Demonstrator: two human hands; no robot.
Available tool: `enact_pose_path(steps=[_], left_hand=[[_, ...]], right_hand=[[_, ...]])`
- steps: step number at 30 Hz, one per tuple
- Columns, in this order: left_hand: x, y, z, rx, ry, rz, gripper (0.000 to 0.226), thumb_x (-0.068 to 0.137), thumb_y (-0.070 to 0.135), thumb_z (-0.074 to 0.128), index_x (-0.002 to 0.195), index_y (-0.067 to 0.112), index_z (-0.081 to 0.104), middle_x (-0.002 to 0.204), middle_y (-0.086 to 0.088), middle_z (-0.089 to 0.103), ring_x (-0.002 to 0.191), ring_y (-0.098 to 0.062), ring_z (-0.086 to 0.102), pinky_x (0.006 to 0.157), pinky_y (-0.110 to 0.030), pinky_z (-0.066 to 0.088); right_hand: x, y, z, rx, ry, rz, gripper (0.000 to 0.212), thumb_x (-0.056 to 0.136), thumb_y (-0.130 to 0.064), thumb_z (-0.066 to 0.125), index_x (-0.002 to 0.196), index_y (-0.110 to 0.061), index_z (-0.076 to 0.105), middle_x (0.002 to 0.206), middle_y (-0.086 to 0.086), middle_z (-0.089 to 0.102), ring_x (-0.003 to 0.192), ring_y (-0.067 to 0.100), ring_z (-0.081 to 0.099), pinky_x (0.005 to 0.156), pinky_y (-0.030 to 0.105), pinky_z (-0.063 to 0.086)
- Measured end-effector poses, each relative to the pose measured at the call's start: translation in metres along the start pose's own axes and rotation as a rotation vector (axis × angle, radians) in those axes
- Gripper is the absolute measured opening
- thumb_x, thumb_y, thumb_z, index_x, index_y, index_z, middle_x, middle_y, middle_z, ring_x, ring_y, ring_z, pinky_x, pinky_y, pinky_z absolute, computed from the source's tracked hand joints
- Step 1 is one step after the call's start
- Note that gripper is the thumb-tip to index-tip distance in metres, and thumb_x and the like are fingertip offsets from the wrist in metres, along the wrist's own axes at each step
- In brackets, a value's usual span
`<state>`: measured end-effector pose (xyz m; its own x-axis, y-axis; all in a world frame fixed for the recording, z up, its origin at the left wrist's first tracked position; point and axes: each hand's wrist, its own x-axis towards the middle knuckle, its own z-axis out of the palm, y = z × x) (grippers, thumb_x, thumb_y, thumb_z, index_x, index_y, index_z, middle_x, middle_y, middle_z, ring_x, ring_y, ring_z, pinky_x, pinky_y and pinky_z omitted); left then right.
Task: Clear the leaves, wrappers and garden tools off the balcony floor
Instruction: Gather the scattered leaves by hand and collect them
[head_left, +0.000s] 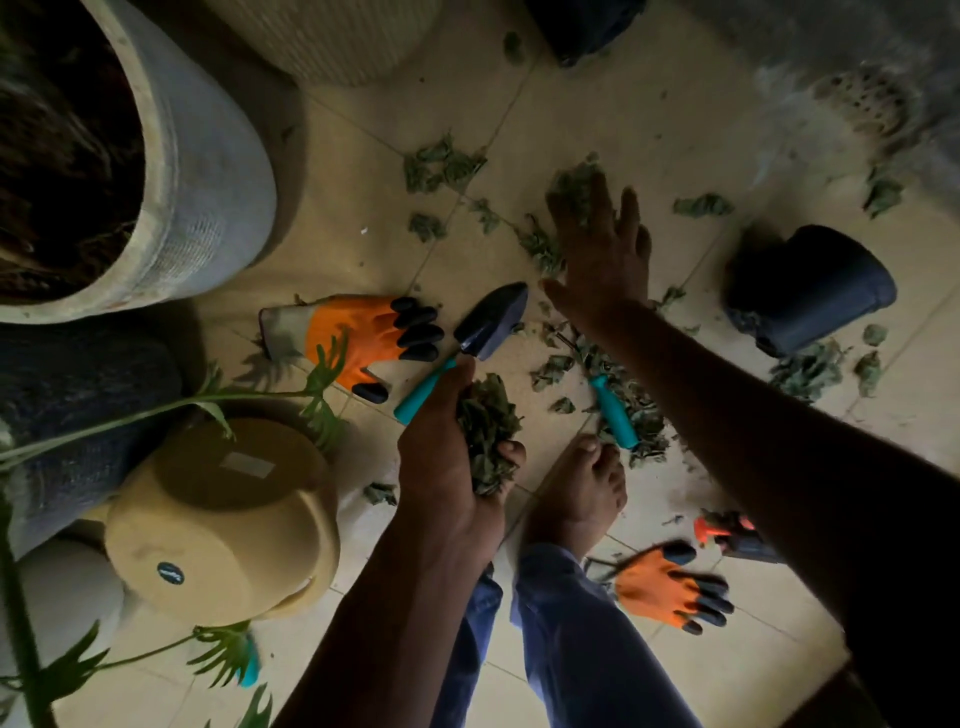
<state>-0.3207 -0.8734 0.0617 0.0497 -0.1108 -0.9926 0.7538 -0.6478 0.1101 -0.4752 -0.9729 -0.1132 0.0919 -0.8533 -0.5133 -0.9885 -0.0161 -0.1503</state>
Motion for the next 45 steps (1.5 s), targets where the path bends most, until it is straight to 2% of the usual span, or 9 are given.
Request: enact_pose_path(steps=[5,10,13,18,24,31,36,41,45], left_hand=[[0.003,-0.001,0.001,0.027,0.018,-0.014,0.024,0.093,0.033,0.07,0.11,0.018,0.061,0.078,0.001,0.053,0.064,-0.01,0.047,0.041,-0.017,0.038],[0.003,-0.003,0.001,0.034,0.007,-0.04,0.018,0.093,0.033,0.07,0.095,0.019,0.06,0.077,0.002,0.053,0.063,-0.009,0.047,0.04,-0.017,0.038],[0.004,-0.003,0.0,0.036,0.01,-0.05,0.019,0.092,0.034,0.071,0.095,0.019,0.06,0.077,0.001,0.053,0.063,-0.01,0.047,0.04,-0.018,0.038],[0.003,-0.004,-0.003,0.033,0.007,-0.062,0.019,0.093,0.034,0.071,0.094,0.019,0.06,0.078,0.0,0.054,0.064,-0.01,0.048,0.04,-0.017,0.039],[0.001,-0.007,-0.003,0.003,0.001,-0.092,0.019,0.094,0.032,0.068,0.083,0.022,0.057,0.073,0.003,0.054,0.063,-0.01,0.048,0.041,-0.018,0.04],[-0.001,-0.016,-0.001,-0.034,-0.102,-0.105,0.012,0.093,0.028,0.061,0.082,0.022,0.062,0.078,0.003,0.06,0.065,-0.012,0.052,0.043,-0.018,0.043],[-0.002,-0.016,-0.005,0.007,-0.18,-0.136,0.042,0.108,0.034,0.039,0.085,0.018,0.07,0.073,0.001,0.072,0.066,-0.012,0.071,0.062,-0.026,0.057],[-0.004,-0.01,-0.003,-0.166,-0.188,-0.095,0.037,0.105,0.045,0.046,0.087,0.015,0.06,0.076,-0.002,0.061,0.073,-0.016,0.067,0.068,-0.027,0.057],[-0.009,-0.006,0.001,-0.142,-0.225,-0.086,0.041,0.104,0.043,0.05,0.079,0.011,0.059,0.068,-0.001,0.06,0.062,-0.013,0.066,0.061,-0.022,0.056]], right_hand=[[0.041,-0.006,-0.005,-0.089,-0.045,0.005,0.097,0.087,-0.042,0.075,0.16,-0.038,0.011,0.17,0.012,-0.005,0.151,0.052,0.009,0.108,0.064,0.039],[0.026,-0.015,-0.004,-0.125,-0.009,-0.017,0.059,0.09,-0.016,0.069,0.142,-0.023,0.044,0.155,0.019,0.03,0.13,0.044,0.042,0.084,0.053,0.055],[0.011,-0.014,0.004,-0.128,0.029,-0.065,0.038,0.091,-0.001,0.058,0.128,-0.01,0.059,0.141,0.02,0.042,0.119,0.043,0.05,0.083,0.052,0.057],[-0.003,-0.001,0.012,-0.041,0.059,-0.137,0.037,0.092,0.003,0.052,0.123,-0.008,0.067,0.127,0.019,0.055,0.113,0.041,0.059,0.088,0.045,0.056],[-0.049,-0.015,-0.037,0.682,0.257,0.04,0.013,0.086,-0.008,0.074,0.097,-0.011,0.081,0.098,0.002,0.077,0.089,0.011,0.071,0.081,0.015,0.053],[-0.143,-0.051,-0.097,1.43,0.124,0.104,0.017,0.084,-0.006,0.081,0.101,-0.006,0.077,0.093,0.003,0.079,0.084,0.02,0.076,0.074,0.03,0.06],[-0.179,-0.078,-0.091,1.074,0.076,0.065,0.015,0.084,-0.011,0.082,0.096,-0.019,0.08,0.092,-0.01,0.076,0.086,0.004,0.072,0.075,0.024,0.059],[-0.19,-0.079,-0.088,0.714,0.196,-0.27,0.009,0.093,-0.011,0.071,0.099,-0.01,0.078,0.093,0.004,0.075,0.087,0.024,0.067,0.079,0.043,0.052],[-0.202,-0.083,-0.093,0.562,0.124,-0.343,0.029,0.102,-0.021,0.049,0.109,-0.007,0.073,0.106,0.008,0.072,0.1,0.031,0.065,0.087,0.049,0.048]])
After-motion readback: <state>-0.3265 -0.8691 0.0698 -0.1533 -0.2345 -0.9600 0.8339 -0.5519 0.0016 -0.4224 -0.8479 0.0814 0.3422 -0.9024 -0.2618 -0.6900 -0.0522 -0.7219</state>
